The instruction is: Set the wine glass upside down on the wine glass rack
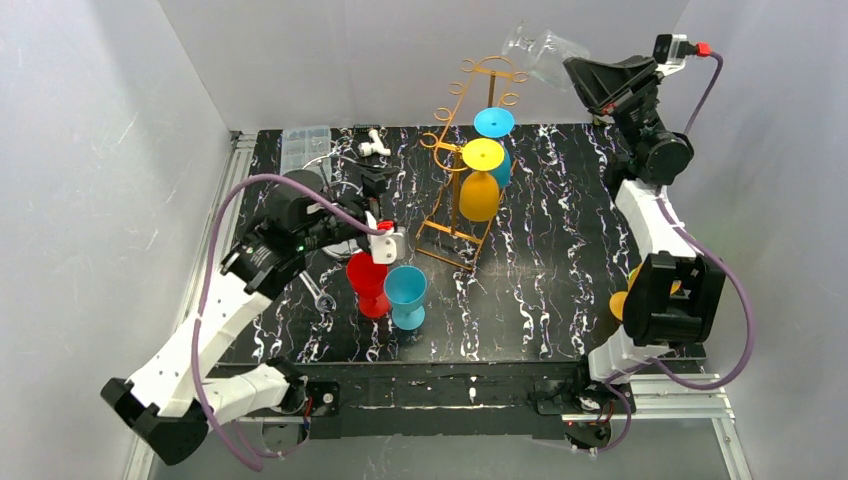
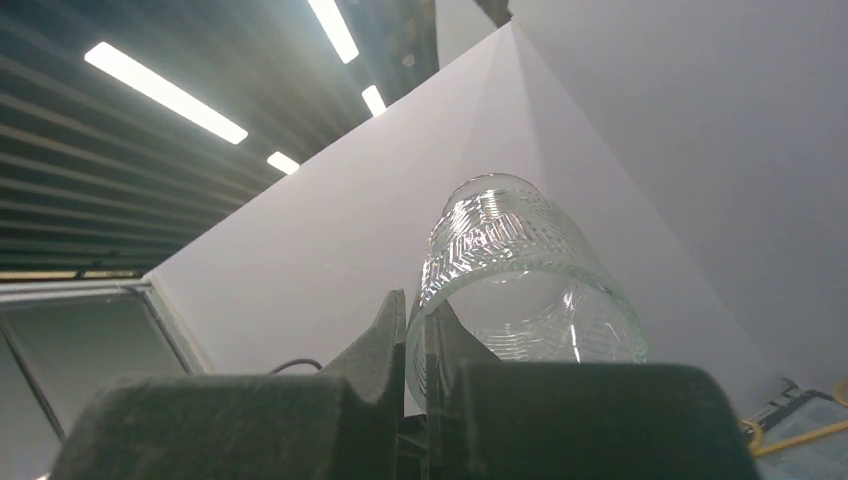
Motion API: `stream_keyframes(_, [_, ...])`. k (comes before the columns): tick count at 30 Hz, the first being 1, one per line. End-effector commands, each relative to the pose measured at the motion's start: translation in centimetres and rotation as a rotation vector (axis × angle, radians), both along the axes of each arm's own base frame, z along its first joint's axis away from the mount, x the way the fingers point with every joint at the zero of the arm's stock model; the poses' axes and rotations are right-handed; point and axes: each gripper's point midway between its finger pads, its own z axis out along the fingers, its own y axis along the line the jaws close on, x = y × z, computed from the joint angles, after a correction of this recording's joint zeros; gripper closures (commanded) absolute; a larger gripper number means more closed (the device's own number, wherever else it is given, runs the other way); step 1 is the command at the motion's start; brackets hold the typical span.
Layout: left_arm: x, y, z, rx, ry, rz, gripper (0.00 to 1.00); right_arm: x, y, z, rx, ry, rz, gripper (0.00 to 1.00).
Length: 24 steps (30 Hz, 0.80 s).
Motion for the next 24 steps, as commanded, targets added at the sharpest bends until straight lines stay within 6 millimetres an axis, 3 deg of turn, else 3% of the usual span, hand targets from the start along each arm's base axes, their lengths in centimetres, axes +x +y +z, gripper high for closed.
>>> stream_keyframes(1, [-0.5, 4.3, 0.0, -0.001, 0.093, 0.211, 0.02, -10.9, 5.2, 5.7, -0.057, -0.352, 0.048, 0.99])
stream_keyframes(6, [2.2, 10.1, 2.0, -0.090, 0.150, 0.559, 0.03, -14.1, 13.9, 4.1, -0.171, -0.310, 0.156, 0.99])
stream_keyframes(9, [3.8, 14.3, 4.7, -0.228, 0.207, 0.776, 0.08, -16.0, 17.2, 2.8, -0.208, -0.304, 0.210, 0.99])
stream_keyframes(13, [3.9, 18.0, 6.7, -0.429, 0.330, 0.881, 0.12, -17.6, 18.9, 2.4, -0.221, -0.302, 0.249, 0.99])
stream_keyframes(16, [3.5, 19.7, 6.2, -0.499, 0.381, 0.912, 0.13, -18.2, 19.4, 2.3, -0.243, -0.298, 0.246, 0.99])
stream_keyframes(18, [3.7, 20.5, 5.2, -0.526, 0.421, 0.918, 0.09, -18.3, 19.2, 2.1, -0.243, -0.286, 0.240, 0.99])
stream_keyframes(19, [3.9, 19.8, 4.7, -0.530, 0.459, 0.880, 0.07, -18.3, 19.1, 1.9, -0.246, -0.278, 0.234, 0.99])
stream_keyframes(20, [4.4, 20.9, 4.2, -0.553, 0.490, 0.900, 0.06, -18.3, 19.0, 1.5, -0.253, -0.264, 0.227, 0.99])
stream_keyframes(24, [6.1, 20.0, 3.6, -0.584, 0.692, 0.765, 0.02, -17.6, 19.1, -2.0, -0.313, -0.166, 0.201, 0.99])
